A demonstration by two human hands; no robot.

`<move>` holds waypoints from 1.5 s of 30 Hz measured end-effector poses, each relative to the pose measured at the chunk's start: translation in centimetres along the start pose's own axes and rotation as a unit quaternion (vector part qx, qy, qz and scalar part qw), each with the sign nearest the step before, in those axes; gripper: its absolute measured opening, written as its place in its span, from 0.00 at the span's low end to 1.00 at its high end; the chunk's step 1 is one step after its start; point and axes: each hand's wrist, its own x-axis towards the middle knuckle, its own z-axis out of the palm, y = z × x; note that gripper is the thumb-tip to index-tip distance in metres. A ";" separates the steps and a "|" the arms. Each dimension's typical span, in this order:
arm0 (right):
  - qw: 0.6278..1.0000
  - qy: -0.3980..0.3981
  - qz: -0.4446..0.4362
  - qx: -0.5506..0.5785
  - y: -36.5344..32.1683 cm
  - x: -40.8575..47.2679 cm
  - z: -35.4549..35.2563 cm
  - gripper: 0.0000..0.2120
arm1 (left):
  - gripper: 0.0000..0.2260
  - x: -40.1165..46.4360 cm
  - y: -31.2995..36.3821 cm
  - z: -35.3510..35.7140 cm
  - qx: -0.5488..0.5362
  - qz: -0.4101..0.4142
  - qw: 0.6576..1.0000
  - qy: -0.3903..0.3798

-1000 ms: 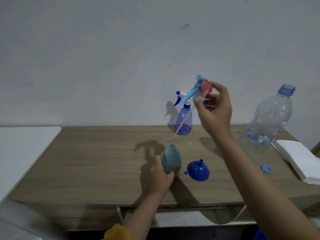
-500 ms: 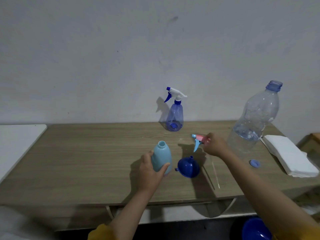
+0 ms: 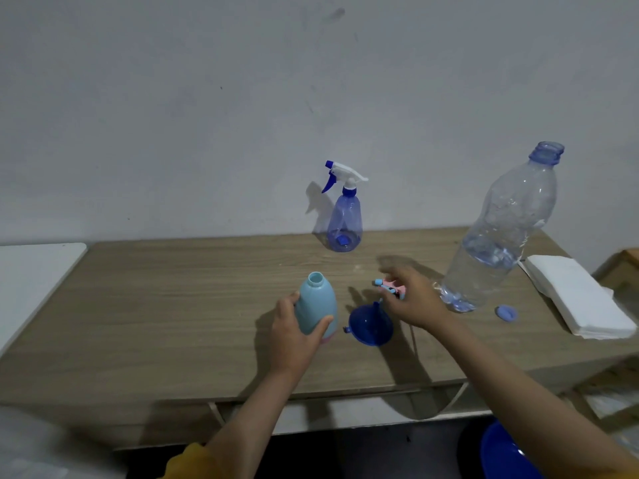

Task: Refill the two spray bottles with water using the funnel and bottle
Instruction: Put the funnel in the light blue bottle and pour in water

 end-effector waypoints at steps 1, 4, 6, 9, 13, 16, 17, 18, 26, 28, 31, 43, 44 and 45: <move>0.997 -0.062 -0.035 -0.018 -1.0 -0.2 -0.2 0.26 | 0.30 0.0 -0.1 0.1 0.000 0.003 1.000 0.001; 0.950 -0.237 -0.060 -0.193 -2.8 -0.2 0.4 0.42 | 0.30 -0.1 0.0 0.1 0.003 0.005 1.000 0.000; 0.913 -0.286 -0.054 -0.286 -3.3 0.1 1.4 0.44 | 0.30 -0.1 0.1 0.1 0.007 0.005 1.000 -0.004; 0.899 -0.286 -0.061 -0.326 -3.4 0.3 2.3 0.38 | 0.30 -0.1 0.0 0.0 0.004 0.004 1.000 -0.005; 0.960 -0.204 -0.066 -0.181 -3.4 0.3 0.9 0.38 | 0.30 -0.1 0.0 0.0 0.005 0.007 1.000 -0.004; 0.992 -0.094 -0.082 0.015 -4.3 -0.2 -0.8 0.36 | 0.30 0.0 -0.1 0.1 -0.008 0.005 1.000 0.002; 0.991 -0.067 -0.083 0.085 -4.7 -0.4 -1.3 0.33 | 0.30 -0.1 -0.1 0.1 -0.008 0.004 1.000 0.003; 0.983 -0.050 -0.082 0.157 -5.3 -0.6 -1.6 0.30 | 0.30 -0.1 -0.1 0.0 -0.006 0.005 1.000 0.002; 0.912 0.068 -0.052 0.402 -10.0 -1.0 -0.7 0.21 | 0.29 0.0 0.0 -0.1 0.002 -0.007 1.000 -0.016; 0.918 0.063 -0.054 0.389 -10.3 -0.9 0.0 0.20 | 0.28 0.0 0.1 -0.2 -0.006 -0.013 1.000 -0.020; 0.933 0.055 -0.056 0.351 -10.5 -0.9 0.9 0.20 | 0.28 0.0 0.1 -0.1 -0.020 -0.016 0.999 -0.020; 0.968 0.004 -0.064 0.241 -9.7 -1.9 2.4 0.23 | 0.26 0.1 -0.1 -0.1 -0.004 -0.011 0.999 -0.033; 0.968 0.004 -0.064 0.243 -9.6 -1.9 2.5 0.24 | 0.26 0.1 -0.1 -0.1 -0.009 -0.012 0.999 -0.034; 0.967 0.004 -0.066 0.245 -9.6 -2.0 2.5 0.25 | 0.26 0.1 -0.1 0.0 -0.016 -0.014 0.999 -0.033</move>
